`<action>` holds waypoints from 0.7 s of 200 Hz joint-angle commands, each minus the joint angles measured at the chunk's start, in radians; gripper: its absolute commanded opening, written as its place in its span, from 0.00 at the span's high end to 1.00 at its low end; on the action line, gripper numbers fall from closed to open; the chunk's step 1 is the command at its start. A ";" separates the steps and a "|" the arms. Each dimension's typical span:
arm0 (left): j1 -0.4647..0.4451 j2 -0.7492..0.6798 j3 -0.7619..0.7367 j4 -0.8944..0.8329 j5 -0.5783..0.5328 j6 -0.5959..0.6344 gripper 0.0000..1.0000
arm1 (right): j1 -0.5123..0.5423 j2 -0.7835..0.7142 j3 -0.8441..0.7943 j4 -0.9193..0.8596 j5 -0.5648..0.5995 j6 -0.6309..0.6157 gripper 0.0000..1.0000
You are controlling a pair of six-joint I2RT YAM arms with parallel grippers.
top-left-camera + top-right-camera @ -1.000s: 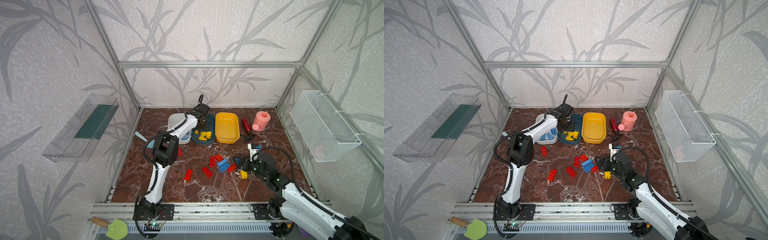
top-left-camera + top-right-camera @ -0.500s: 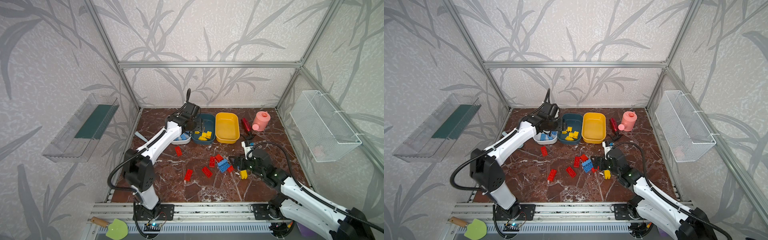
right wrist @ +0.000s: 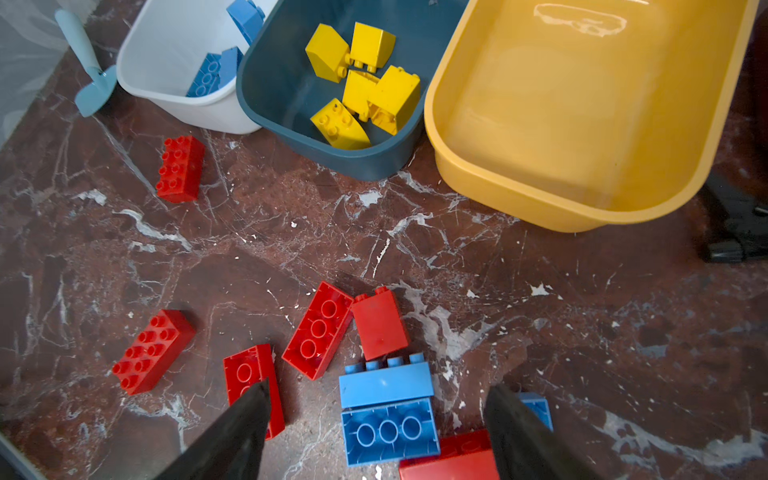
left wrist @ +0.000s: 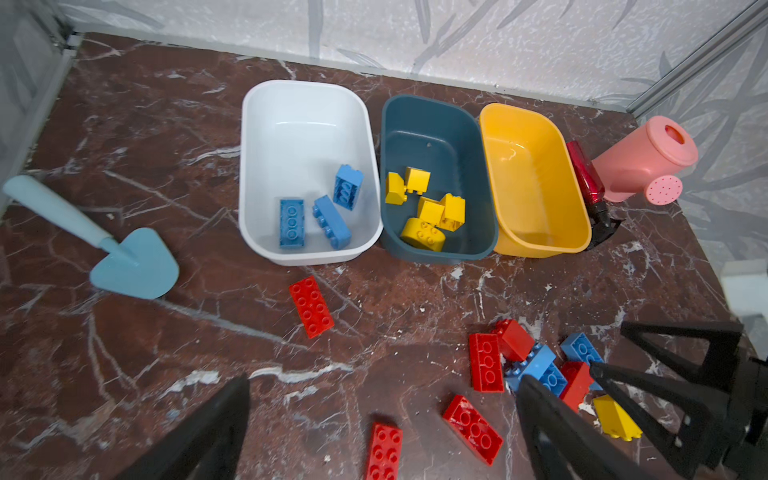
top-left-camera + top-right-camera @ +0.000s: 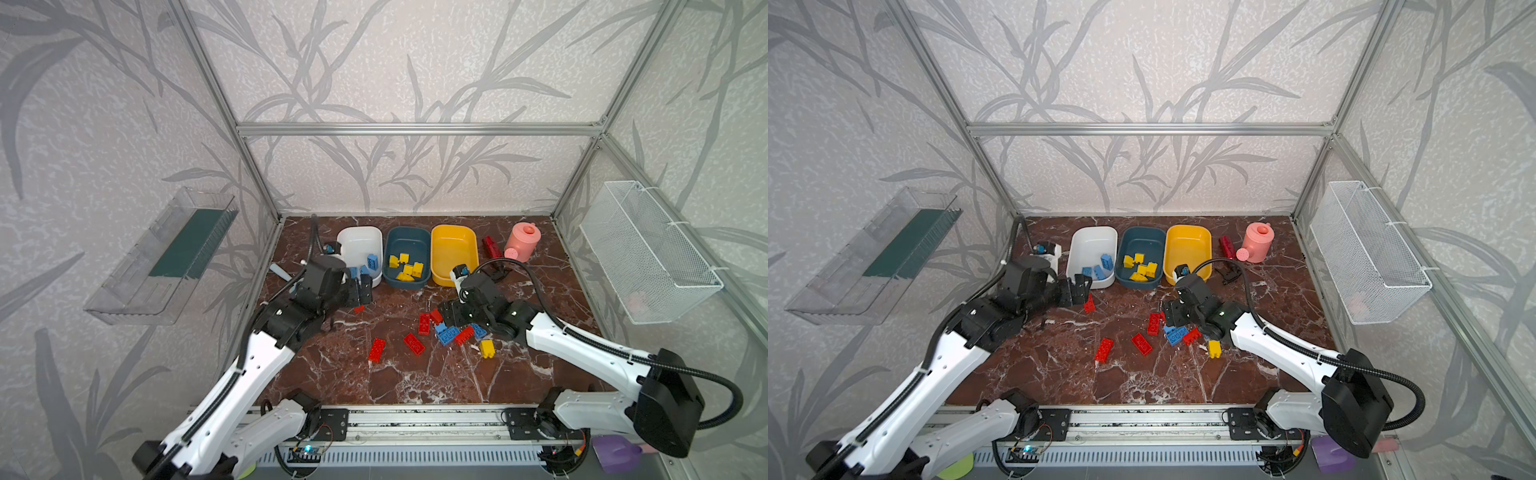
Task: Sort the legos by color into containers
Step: 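Withdraw the left arm while the right gripper moves over a blue 2x4 brick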
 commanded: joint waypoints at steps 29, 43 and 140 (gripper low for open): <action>0.001 -0.199 -0.149 -0.107 -0.092 0.042 0.01 | 0.034 0.109 0.085 -0.156 0.073 0.004 0.31; 0.002 -0.228 -0.177 -0.091 -0.077 0.043 0.01 | 0.034 0.163 0.105 -0.174 0.068 0.004 0.38; 0.001 -0.241 -0.177 -0.084 -0.055 0.066 0.01 | 0.037 0.360 0.197 -0.228 -0.023 -0.179 0.04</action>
